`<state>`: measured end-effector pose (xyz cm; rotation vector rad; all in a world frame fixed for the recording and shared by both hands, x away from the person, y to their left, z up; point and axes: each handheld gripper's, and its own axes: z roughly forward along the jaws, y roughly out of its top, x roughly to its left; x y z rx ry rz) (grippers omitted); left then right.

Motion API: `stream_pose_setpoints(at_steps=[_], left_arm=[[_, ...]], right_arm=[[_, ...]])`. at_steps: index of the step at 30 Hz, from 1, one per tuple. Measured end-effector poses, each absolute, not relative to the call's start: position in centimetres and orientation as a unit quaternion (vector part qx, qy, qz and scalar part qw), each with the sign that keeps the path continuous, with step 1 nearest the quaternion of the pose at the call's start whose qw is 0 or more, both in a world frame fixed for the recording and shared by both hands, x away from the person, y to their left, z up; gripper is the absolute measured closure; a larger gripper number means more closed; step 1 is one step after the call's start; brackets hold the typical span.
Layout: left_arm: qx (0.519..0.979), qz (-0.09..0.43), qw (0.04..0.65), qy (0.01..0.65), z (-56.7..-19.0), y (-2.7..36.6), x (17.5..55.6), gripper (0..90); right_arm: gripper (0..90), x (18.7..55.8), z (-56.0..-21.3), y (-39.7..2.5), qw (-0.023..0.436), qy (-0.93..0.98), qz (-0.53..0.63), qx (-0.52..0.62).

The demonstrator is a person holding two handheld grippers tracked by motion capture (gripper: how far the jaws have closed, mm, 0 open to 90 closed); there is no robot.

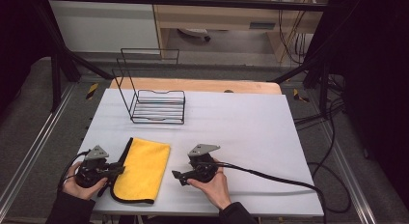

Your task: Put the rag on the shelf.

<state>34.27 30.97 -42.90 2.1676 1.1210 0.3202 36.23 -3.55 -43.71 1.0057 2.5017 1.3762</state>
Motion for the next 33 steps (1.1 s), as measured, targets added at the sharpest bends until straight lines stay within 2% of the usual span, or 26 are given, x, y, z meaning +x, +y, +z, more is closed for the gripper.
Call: stream_pose_setpoints(at_steps=[8,11,13,14,20,24,30,31,33], left_arm=[[0.822,0.117,0.332,0.448,-43.4,31.3,34.6,69.4],[0.822,0.111,0.331,0.449,-43.6,31.3,34.7,71.6],[0.823,0.111,0.331,0.447,-43.5,31.3,34.7,78.7],[0.825,0.111,0.332,0.444,-43.4,31.3,34.6,87.5],[0.815,0.118,0.348,0.448,-42.5,31.9,34.7,88.8],[0.807,0.148,0.349,0.453,-42.0,32.3,35.3,88.9],[0.817,0.154,0.325,0.450,-43.3,32.0,36.0,87.7],[0.815,0.159,0.330,0.449,-43.2,32.1,35.9,85.8],[0.812,0.172,0.326,0.452,-43.3,32.2,35.7,74.2]], right_arm=[[17.0,36.3,-44.3,-2.1,0.049,0.823,0.454,0.337],[18.1,36.2,-44.5,-1.8,0.049,0.825,0.451,0.336],[19.6,36.1,-44.7,-1.4,0.048,0.826,0.450,0.335],[21.2,36.1,-44.9,-1.0,0.044,0.826,0.453,0.333],[23.6,36.0,-45.2,-0.2,0.046,0.830,0.447,0.331],[26.8,35.9,-45.2,0.2,0.041,0.823,0.457,0.335],[29.2,35.9,-45.5,1.5,0.041,0.827,0.445,0.341],[30.6,35.8,-45.6,1.8,0.039,0.826,0.446,0.343],[33.2,35.7,-45.7,2.5,0.038,0.828,0.441,0.345]])
